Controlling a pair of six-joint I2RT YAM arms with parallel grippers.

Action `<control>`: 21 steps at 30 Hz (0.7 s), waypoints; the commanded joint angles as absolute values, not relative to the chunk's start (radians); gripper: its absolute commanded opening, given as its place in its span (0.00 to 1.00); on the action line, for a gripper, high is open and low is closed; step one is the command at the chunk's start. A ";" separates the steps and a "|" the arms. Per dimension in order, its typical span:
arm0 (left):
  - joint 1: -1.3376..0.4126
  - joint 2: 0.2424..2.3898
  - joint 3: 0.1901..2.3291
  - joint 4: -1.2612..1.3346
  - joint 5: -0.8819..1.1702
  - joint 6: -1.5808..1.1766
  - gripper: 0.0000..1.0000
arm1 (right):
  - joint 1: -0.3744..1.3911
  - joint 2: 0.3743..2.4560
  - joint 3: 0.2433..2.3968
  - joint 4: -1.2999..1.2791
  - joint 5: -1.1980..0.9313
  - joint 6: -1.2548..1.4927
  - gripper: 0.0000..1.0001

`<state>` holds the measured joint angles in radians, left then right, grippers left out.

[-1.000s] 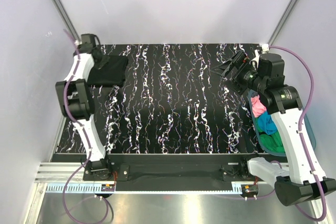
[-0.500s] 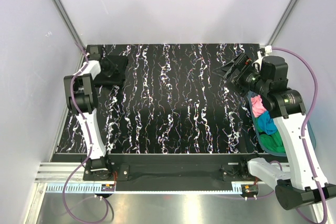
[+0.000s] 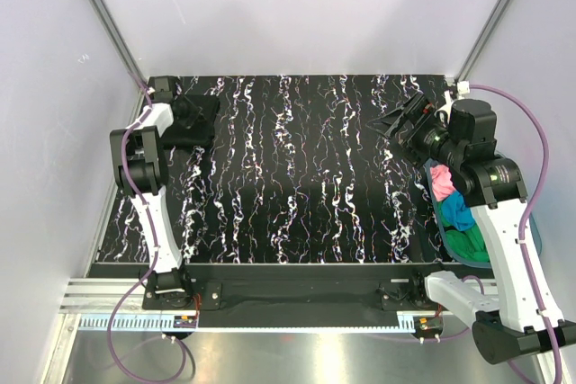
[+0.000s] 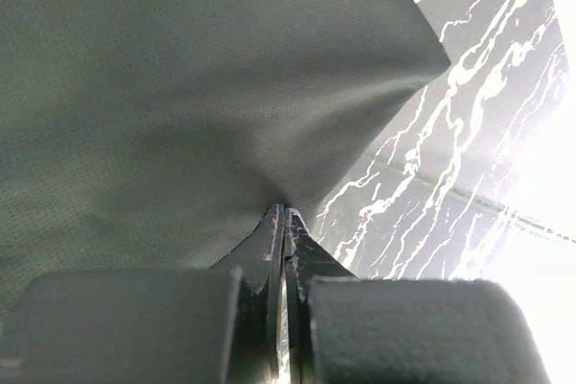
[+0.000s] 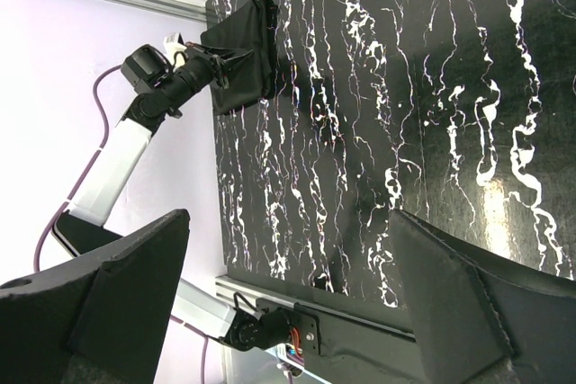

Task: Fold and stack the t-shirts
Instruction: Neatly place the folded tshirt to the corner

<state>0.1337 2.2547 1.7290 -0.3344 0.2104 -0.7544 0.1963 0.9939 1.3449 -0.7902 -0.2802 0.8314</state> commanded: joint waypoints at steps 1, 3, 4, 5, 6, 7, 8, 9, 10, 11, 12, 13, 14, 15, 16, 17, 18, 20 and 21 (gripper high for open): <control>0.135 2.233 1.755 -0.272 0.242 -0.772 0.00 | 0.206 0.974 1.338 -0.762 -0.270 0.848 1.00; 0.133 2.237 1.743 -0.252 0.244 -0.773 0.00 | 0.204 0.974 1.338 -0.761 -0.267 0.850 1.00; 0.133 2.238 1.737 -0.244 0.244 -0.773 0.00 | 0.206 0.974 1.338 -0.762 -0.265 0.848 1.00; 0.133 2.243 1.732 -0.238 0.245 -0.775 0.00 | 0.206 0.974 1.338 -0.762 -0.264 0.851 0.99; 0.133 2.247 1.733 -0.239 0.245 -0.775 0.00 | 0.204 0.974 1.338 -0.762 -0.264 0.850 0.99; 0.133 2.255 1.735 -0.238 0.248 -0.773 0.00 | 0.204 0.976 1.338 -0.762 -0.264 0.850 1.00; 0.133 2.258 1.733 -0.224 0.253 -0.775 0.00 | 0.203 0.977 1.338 -0.764 -0.264 0.850 0.99; 0.130 2.261 1.735 -0.219 0.256 -0.773 0.00 | 0.206 0.977 1.338 -0.764 -0.264 0.850 1.00; 0.129 2.270 1.739 -0.221 0.253 -0.773 0.00 | 0.204 0.979 1.338 -0.764 -0.264 0.850 1.00; 0.129 2.276 1.758 -0.236 0.253 -0.767 0.00 | 0.206 0.979 1.338 -0.765 -0.264 0.850 0.99; 0.127 2.284 1.769 -0.250 0.255 -0.764 0.00 | 0.204 0.980 1.339 -0.764 -0.262 0.853 0.99; 0.127 2.301 1.778 -0.262 0.255 -0.762 0.00 | 0.204 0.980 1.342 -0.762 -0.262 0.853 0.99; 0.127 2.304 1.785 -0.276 0.258 -0.758 0.00 | 0.204 0.982 1.345 -0.762 -0.262 0.854 0.99; 0.127 2.307 1.789 -0.275 0.261 -0.755 0.00 | 0.204 0.983 1.348 -0.762 -0.262 0.854 0.99; 0.129 2.309 1.790 -0.275 0.267 -0.753 0.00 | 0.204 0.988 1.354 -0.764 -0.262 0.854 1.00; 0.127 2.310 1.795 -0.278 0.271 -0.749 0.00 | 0.204 0.989 1.359 -0.764 -0.259 0.854 0.99; 0.126 2.312 1.807 -0.284 0.279 -0.746 0.00 | 0.204 0.992 1.365 -0.767 -0.261 0.856 0.99; 0.124 2.304 1.813 -0.291 0.290 -0.741 0.00 | 0.204 0.996 1.370 -0.762 -0.262 0.861 1.00; 0.124 2.299 1.818 -0.293 0.305 -0.741 0.00 | 0.204 0.997 1.371 -0.759 -0.268 0.862 1.00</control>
<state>0.1291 2.3135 1.7622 -0.2993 0.2584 -0.7601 0.1963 0.9932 1.3384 -0.7902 -0.2779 0.8509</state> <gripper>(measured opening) 0.008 0.993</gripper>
